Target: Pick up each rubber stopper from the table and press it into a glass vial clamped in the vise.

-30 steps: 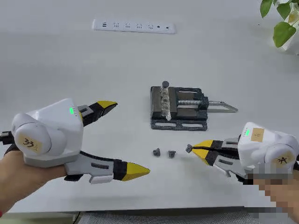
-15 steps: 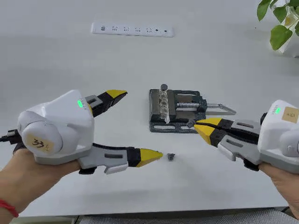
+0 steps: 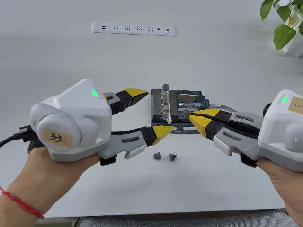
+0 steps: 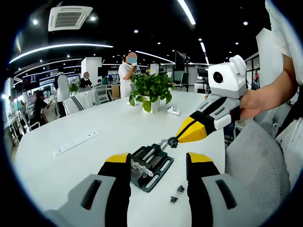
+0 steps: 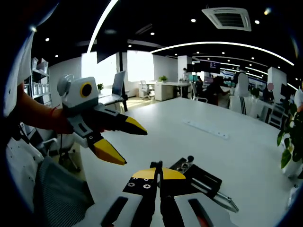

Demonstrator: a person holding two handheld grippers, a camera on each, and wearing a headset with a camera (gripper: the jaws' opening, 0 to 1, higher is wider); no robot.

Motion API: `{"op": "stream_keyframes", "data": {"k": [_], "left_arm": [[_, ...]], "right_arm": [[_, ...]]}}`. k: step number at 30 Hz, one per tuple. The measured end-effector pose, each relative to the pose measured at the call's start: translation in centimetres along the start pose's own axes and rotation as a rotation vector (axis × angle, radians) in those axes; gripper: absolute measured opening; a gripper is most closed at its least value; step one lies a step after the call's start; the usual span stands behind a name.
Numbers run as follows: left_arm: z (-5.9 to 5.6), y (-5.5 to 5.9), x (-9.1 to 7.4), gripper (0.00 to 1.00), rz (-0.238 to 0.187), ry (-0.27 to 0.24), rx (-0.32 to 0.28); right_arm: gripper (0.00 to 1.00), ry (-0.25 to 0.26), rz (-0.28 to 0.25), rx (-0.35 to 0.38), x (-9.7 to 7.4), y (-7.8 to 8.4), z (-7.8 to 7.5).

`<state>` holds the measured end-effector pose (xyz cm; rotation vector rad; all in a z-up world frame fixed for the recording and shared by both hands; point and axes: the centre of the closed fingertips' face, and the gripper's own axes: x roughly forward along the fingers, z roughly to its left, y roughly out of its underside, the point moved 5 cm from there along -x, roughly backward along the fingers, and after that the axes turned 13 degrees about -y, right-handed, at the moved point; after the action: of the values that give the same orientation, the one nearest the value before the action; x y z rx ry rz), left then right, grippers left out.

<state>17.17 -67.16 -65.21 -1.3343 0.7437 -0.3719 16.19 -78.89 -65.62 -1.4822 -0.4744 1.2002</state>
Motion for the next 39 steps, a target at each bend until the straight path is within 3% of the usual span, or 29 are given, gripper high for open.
{"op": "stream_keyframes", "data": {"k": [6, 13, 39], "left_arm": [[-1.0, -0.5, 0.3, 0.32, -0.016, 0.011, -0.023], [-1.0, -0.9, 0.6, 0.20, -0.043, 0.002, -0.029], [-1.8, -1.3, 0.6, 0.06, -0.052, 0.019, -0.014]], "right_arm": [[0.00, 0.006, -0.031, 0.002, 0.1, -0.9, 0.2], [0.00, -0.007, -0.053, 0.004, 0.5, -1.6, 0.8], [0.00, -0.021, -0.082, 0.026, 0.4, -1.8, 1.6]]}}
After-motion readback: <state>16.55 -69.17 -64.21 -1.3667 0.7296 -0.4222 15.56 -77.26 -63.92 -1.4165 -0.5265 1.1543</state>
